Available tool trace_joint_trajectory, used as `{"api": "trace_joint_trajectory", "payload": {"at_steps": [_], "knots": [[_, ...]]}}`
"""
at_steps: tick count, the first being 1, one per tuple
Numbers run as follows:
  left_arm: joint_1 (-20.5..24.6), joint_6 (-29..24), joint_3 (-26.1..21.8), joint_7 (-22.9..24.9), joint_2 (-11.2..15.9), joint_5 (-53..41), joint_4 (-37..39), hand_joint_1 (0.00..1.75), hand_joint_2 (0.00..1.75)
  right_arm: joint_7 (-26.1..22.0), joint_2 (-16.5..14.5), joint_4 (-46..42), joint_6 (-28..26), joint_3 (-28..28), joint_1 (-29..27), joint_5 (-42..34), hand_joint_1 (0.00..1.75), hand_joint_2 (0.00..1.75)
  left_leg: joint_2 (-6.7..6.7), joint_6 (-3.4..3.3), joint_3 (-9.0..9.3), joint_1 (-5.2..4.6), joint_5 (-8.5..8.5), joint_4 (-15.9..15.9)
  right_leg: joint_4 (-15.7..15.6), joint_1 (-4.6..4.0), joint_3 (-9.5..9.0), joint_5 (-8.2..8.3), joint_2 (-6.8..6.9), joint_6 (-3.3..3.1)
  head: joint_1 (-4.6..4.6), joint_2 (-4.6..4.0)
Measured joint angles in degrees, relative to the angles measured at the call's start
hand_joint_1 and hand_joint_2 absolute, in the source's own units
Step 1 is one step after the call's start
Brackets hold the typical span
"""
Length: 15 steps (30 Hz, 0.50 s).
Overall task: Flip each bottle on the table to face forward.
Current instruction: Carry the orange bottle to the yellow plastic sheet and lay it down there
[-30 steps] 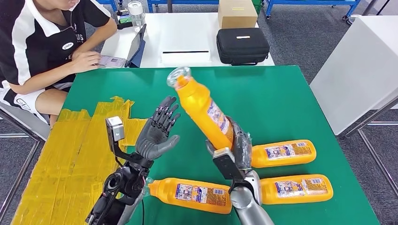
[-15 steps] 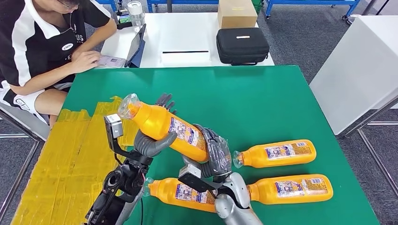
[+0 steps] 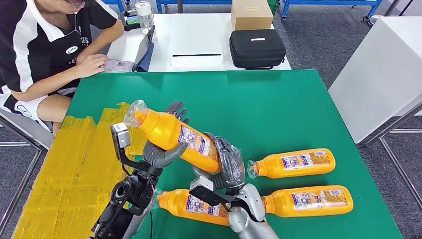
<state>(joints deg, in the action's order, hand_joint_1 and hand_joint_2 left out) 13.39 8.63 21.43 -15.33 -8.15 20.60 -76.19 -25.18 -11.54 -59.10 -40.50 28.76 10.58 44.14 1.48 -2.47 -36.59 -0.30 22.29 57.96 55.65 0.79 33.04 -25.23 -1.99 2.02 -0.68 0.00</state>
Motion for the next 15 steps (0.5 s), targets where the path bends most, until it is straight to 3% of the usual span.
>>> {"api": "trace_joint_trajectory", "payload": {"at_steps": [11, 12, 15], "knots": [[-0.1, -2.3, 0.7, -0.9, 0.1, 1.5, 0.1, 1.75, 1.75, -1.2, 1.0, -0.9, 0.1, 1.0, -0.4, -2.9, 1.75, 1.75, 0.01, 0.0, 0.0, 0.0, 0.0, 0.0, 0.0, 0.0, -0.01, 0.0, 0.0, 0.0, 0.01, 0.0], [-0.1, -2.4, 0.8, -0.9, 0.2, 1.6, 0.1, 1.75, 1.75, -1.9, 1.0, -1.2, 0.1, 0.7, -0.7, -2.8, 1.68, 1.75, 0.01, 0.0, 0.0, 0.0, 0.0, 0.0, 0.0, 0.0, -0.01, 0.0, 0.0, 0.0, 0.01, 0.0], [0.0, -2.7, 1.3, -1.1, 0.2, 1.9, 0.1, 1.75, 1.75, -3.9, 1.0, -2.7, 0.1, -0.5, -1.6, -2.4, 0.38, 1.75, 0.01, 0.0, -0.01, 0.0, 0.0, 0.0, 0.0, 0.0, -0.02, 0.0, 0.0, 0.0, 0.01, 0.0]]}}
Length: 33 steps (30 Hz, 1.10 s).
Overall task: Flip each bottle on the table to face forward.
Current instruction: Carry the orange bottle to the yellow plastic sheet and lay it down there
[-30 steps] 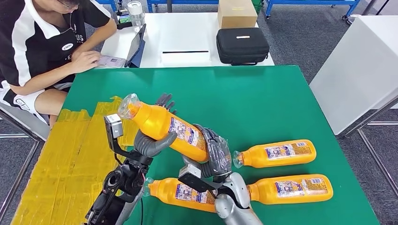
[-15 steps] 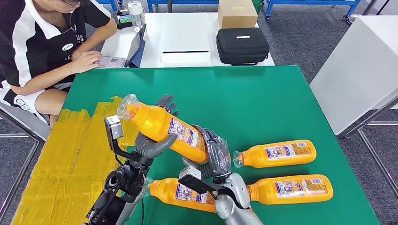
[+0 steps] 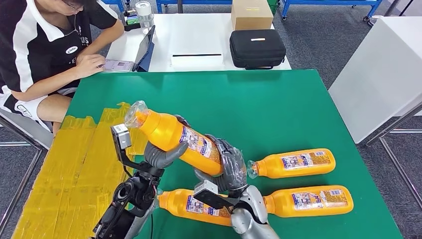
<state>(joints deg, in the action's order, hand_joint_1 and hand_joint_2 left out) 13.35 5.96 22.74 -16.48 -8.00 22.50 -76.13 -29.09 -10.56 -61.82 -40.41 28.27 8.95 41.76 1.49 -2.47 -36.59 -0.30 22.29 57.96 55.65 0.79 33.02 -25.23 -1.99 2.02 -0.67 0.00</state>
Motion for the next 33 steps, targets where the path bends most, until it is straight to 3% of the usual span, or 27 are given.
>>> {"api": "trace_joint_trajectory", "payload": {"at_steps": [1, 7, 19, 21, 25, 29, 33], "knots": [[0.1, -0.2, 0.1, 0.0, 0.0, 0.2, 0.0, 1.75, 1.75, -0.7, 0.0, -0.7, 0.0, -0.3, -0.5, 0.4, 0.0, 1.75, 0.0, 0.0, 0.0, 0.0, 0.0, 0.0, 0.0, 0.0, 0.0, 0.0, 0.0, 0.0, 0.0, 0.0], [1.0, -3.0, -0.6, -0.4, 0.2, 0.3, 0.3, 1.75, 1.75, -5.7, -0.4, -7.9, 0.0, -2.6, -4.3, 1.5, 0.0, 1.75, -0.05, 0.01, -0.01, 0.0, 0.01, 0.0, 0.0, -0.01, 0.04, 0.01, -0.01, -0.01, -0.02, 0.0], [1.5, -6.2, -1.2, -1.7, 0.6, -2.4, 0.5, 1.75, 1.75, -6.8, -0.7, -14.7, 0.0, -4.2, -6.7, 0.3, 0.0, 1.75, -0.01, 0.0, -0.02, 0.0, -0.01, 0.0, 0.0, 0.0, 0.03, 0.01, 0.01, -0.02, -0.01, 0.0], [1.6, -8.9, -1.2, -2.9, 0.7, -5.3, 0.5, 1.75, 1.75, -7.1, -0.7, -15.5, 0.0, -4.2, -7.1, -0.5, 0.0, 1.75, -0.01, 0.0, -0.02, 0.0, -0.01, 0.0, 0.0, 0.0, 0.02, 0.01, 0.01, -0.01, -0.01, 0.0], [1.7, -24.5, -1.7, -7.1, 1.2, -25.3, -0.2, 1.75, 1.75, -6.9, -0.1, -19.1, 0.0, -4.1, -8.5, -4.6, 0.0, 1.75, -0.01, 0.0, -0.02, 0.0, -0.01, 0.0, 0.0, -0.01, 0.02, 0.01, 0.01, -0.02, -0.02, 0.0], [1.8, -41.2, -3.0, -5.0, 2.1, -58.8, -0.9, 1.75, 1.75, -6.0, 1.4, -23.6, 0.0, -3.2, -9.9, -8.1, 0.0, 1.75, 0.0, 0.0, -0.02, 0.01, -0.01, 0.0, 0.0, -0.01, 0.01, 0.01, 0.01, -0.02, -0.01, 0.0], [1.3, -45.6, -7.0, 1.4, 2.0, -95.7, -1.4, 1.75, 1.75, -6.2, 2.7, -26.4, 0.0, -2.2, -10.3, -10.0, 0.0, 1.75, 0.0, 0.0, -0.01, 0.0, -0.01, 0.0, 0.0, 0.0, 0.02, 0.0, 0.01, -0.02, 0.0, 0.0]]}}
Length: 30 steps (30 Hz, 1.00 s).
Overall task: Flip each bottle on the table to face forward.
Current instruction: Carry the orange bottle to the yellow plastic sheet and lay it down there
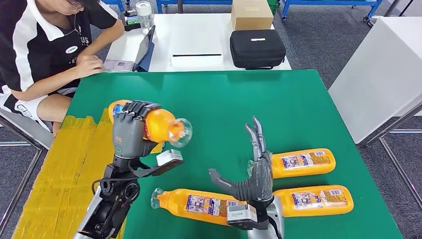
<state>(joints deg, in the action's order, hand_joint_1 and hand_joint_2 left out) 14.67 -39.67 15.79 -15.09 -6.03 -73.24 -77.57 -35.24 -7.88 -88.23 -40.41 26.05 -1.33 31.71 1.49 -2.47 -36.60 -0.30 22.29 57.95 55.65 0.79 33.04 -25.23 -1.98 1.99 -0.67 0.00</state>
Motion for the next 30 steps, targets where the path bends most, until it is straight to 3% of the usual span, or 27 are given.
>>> {"api": "trace_joint_trajectory", "payload": {"at_steps": [2, 4, 7, 10, 16, 19, 24, 30], "knots": [[0.2, -0.1, -0.4, 8.0, 0.6, -11.1, 0.2, 1.75, 1.75, -0.2, 0.5, -0.7, 0.0, 0.4, 0.0, -0.7, 0.0, 1.75, -0.02, 0.01, 0.0, 0.0, -0.01, 0.0, 0.0, 0.0, 0.04, 0.01, 0.0, -0.01, 0.01, 0.0], [1.7, -0.1, 2.3, 19.9, 3.0, -15.2, 1.4, 1.75, 1.75, -0.2, 0.9, -1.2, 0.0, 0.7, 0.0, -1.1, 0.0, 1.75, -0.05, 0.03, 0.0, 0.0, -0.04, 0.0, 0.0, -0.01, 0.09, 0.07, -0.01, -0.04, -0.01, 0.0], [5.9, 0.5, 10.5, 37.7, 7.7, -16.2, 4.7, 1.75, 1.75, -0.2, 1.3, -1.8, 0.0, 0.9, 0.0, -1.2, 0.0, 1.75, 0.02, 0.05, -0.01, 0.03, -0.15, 0.0, 0.0, -0.03, 0.09, 0.14, 0.02, -0.09, -0.03, 0.0], [9.2, 2.4, 19.4, 47.6, 10.3, -16.6, 8.2, 1.75, 1.75, -0.2, 1.6, -2.2, 0.0, 1.0, 0.0, -1.2, 0.0, 1.75, 0.04, 0.05, -0.02, 0.04, -0.18, 0.0, 0.0, -0.05, 0.03, 0.16, 0.03, -0.09, 0.01, 0.0], [13.7, 7.8, 30.0, 52.2, 14.0, -16.6, 13.2, 1.75, 1.75, -0.5, 1.9, -2.6, 0.0, 1.1, 0.0, -1.1, 0.0, 1.75, -0.12, 0.05, -0.03, 0.02, -0.18, 0.0, 0.0, -0.02, 0.08, 0.19, -0.02, -0.11, 0.01, 0.0], [15.1, 11.5, 33.5, 51.4, 14.8, -16.6, 16.3, 1.75, 1.75, -1.0, 2.0, -2.9, 0.0, 1.0, -0.2, -1.0, 0.0, 1.75, -0.1, 0.05, -0.03, 0.02, -0.18, 0.0, 0.0, -0.03, 0.07, 0.19, -0.02, -0.11, 0.0, 0.0], [15.3, 16.3, 32.5, 46.6, 14.7, -16.7, 22.1, 1.75, 1.75, -1.0, 1.9, -3.3, 0.0, 0.9, -0.5, -0.2, 0.0, 1.75, -0.23, 0.06, -0.03, 0.03, -0.18, 0.0, 0.0, -0.04, 0.12, 0.2, -0.07, -0.11, -0.01, 0.0], [15.3, 16.7, 30.9, 45.6, 14.6, -16.6, 25.9, 1.75, 1.75, -0.8, 1.9, -3.6, 0.0, 0.8, -0.6, 0.0, 0.0, 1.75, -0.16, 0.07, -0.04, 0.04, -0.19, 0.0, 0.0, -0.04, 0.1, 0.19, -0.06, -0.12, 0.01, 0.0]]}}
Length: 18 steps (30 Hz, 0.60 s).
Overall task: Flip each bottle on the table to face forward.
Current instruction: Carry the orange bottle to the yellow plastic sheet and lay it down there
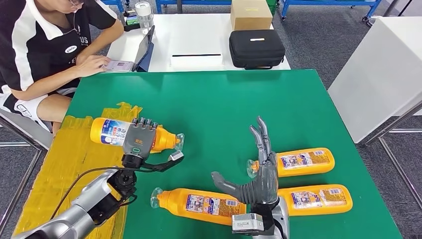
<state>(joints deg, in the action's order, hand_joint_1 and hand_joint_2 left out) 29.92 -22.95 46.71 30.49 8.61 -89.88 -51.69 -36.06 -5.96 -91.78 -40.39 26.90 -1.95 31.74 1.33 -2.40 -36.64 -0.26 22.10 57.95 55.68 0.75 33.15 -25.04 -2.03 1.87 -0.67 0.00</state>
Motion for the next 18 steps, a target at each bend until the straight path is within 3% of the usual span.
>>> {"api": "trace_joint_trajectory", "payload": {"at_steps": [3, 7, 8, 9, 11, 12, 13, 18], "knots": [[0.0, 0.3, -0.3, -0.1, 0.0, 0.0, 0.9, 1.75, 1.75, 0.0, 0.0, 0.0, 0.0, 0.0, 0.0, 0.0, 0.0, 1.75, -0.01, 0.0, 0.0, -0.01, 0.0, 0.0, 0.0, 0.01, 0.0, 0.0, 0.0, 0.0, 0.01, 0.0], [-0.1, 4.7, -1.3, -1.3, -0.3, 0.0, 2.1, 1.75, 1.75, 0.7, 0.0, 0.0, 0.0, 0.0, 0.0, 0.3, 0.0, 1.75, -0.01, 0.0, 0.0, -0.01, 0.0, 0.0, 0.0, 0.01, 0.0, 0.0, 0.0, 0.0, 0.0, 0.0], [-0.2, 5.9, -1.7, -1.7, -0.5, 0.0, 2.4, 1.42, 1.75, 1.1, 0.0, 0.0, 0.0, 0.0, 0.0, 0.4, 0.0, 1.75, -0.01, 0.0, 0.0, -0.01, 0.0, 0.0, 0.0, 0.01, 0.0, 0.0, 0.0, 0.0, 0.0, 0.0], [-0.4, 7.0, -2.2, -2.0, -0.6, 0.0, 2.7, 0.99, 1.75, 1.4, 0.0, 0.0, 0.0, 0.0, 0.0, 0.5, 0.0, 1.75, -0.01, 0.0, 0.0, -0.01, 0.0, 0.0, 0.0, 0.01, 0.0, 0.0, 0.0, 0.0, -0.01, 0.0], [-0.8, 8.7, -3.2, -2.3, -1.0, 0.0, 3.1, 0.11, 0.87, 2.1, 0.0, 0.0, 0.1, 0.1, 0.1, 0.9, 0.0, 1.75, -0.01, 0.0, 0.0, -0.01, 0.0, 0.0, 0.0, 0.01, -0.01, 0.0, 0.0, 0.0, 0.01, 0.0], [-1.0, 9.4, -3.8, -2.3, -1.1, 0.0, 3.4, 0.0, 0.44, 2.6, 0.0, 0.0, 0.1, 0.2, 0.2, 1.2, 0.0, 1.75, -0.01, 0.0, 0.0, -0.01, 0.0, 0.0, 0.0, 0.01, -0.01, 0.0, 0.0, 0.0, 0.0, 0.0], [-1.2, 9.8, -4.4, -2.0, -1.2, 0.0, 3.6, 0.0, 0.0, 3.3, 0.0, 0.0, 0.3, 0.4, 0.2, 1.6, 0.0, 1.75, -0.01, 0.0, 0.0, -0.01, 0.0, 0.0, 0.0, 0.0, -0.01, 0.0, 0.0, 0.0, 0.0, 0.0], [-2.4, 10.3, -7.3, -0.2, -1.6, 0.0, 4.1, 0.0, 0.0, 8.8, 0.5, 0.4, 3.0, 1.7, 1.1, 5.7, 0.0, 1.75, -0.02, 0.0, -0.01, 0.0, 0.0, 0.0, 0.0, 0.0, 0.0, 0.0, 0.01, 0.0, -0.01, 0.0]]}}
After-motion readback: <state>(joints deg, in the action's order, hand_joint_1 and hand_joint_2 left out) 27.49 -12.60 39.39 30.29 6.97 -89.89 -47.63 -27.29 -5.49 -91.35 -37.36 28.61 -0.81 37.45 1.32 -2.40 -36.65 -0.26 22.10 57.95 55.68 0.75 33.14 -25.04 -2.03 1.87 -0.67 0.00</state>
